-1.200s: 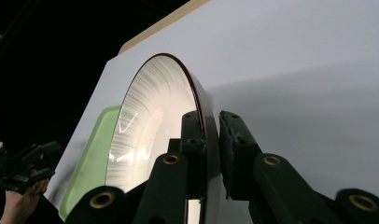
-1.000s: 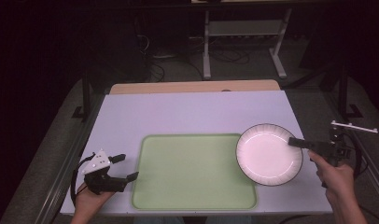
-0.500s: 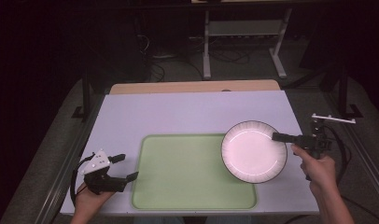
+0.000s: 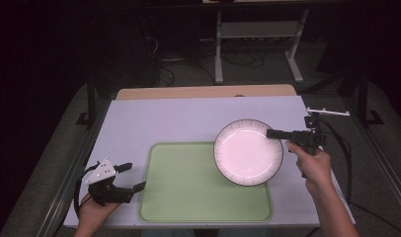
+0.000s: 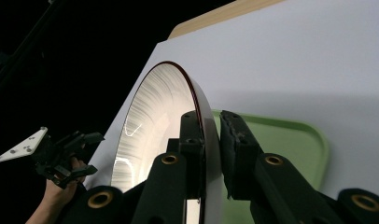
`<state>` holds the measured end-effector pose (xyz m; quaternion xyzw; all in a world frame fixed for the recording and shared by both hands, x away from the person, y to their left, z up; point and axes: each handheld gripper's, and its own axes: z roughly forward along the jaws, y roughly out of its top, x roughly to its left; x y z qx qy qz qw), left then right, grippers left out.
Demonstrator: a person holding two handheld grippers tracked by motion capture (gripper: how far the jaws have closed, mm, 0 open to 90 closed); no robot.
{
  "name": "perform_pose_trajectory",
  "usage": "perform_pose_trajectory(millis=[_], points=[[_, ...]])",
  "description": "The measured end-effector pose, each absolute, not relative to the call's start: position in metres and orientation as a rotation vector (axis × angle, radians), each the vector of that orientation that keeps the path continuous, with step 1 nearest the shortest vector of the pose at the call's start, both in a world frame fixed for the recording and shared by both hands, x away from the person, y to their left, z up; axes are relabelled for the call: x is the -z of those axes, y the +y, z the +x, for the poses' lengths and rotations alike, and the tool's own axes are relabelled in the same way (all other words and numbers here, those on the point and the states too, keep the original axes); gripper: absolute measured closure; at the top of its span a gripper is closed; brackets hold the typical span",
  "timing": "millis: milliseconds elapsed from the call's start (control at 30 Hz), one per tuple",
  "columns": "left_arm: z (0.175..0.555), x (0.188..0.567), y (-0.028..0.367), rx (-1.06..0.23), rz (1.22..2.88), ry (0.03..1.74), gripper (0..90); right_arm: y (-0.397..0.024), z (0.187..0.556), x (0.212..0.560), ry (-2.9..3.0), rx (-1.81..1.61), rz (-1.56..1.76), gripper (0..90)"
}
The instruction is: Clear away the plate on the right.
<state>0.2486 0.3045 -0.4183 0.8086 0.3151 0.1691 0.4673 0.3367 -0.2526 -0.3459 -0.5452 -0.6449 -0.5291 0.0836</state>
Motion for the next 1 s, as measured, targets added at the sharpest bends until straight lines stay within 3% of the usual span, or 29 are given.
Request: perform_pose_trajectory(millis=[500,1000], points=[[0.249,0.418,0.305,-0.412,1.981,0.773,15.6,-0.205,0.351,0.339,-1.935,1.578,-1.540,78.9],[0.249,0.418,0.306,-0.412,1.978,0.772,15.7,-0.162,0.355,0.375,-1.953,1.482,-1.585,78.1]])
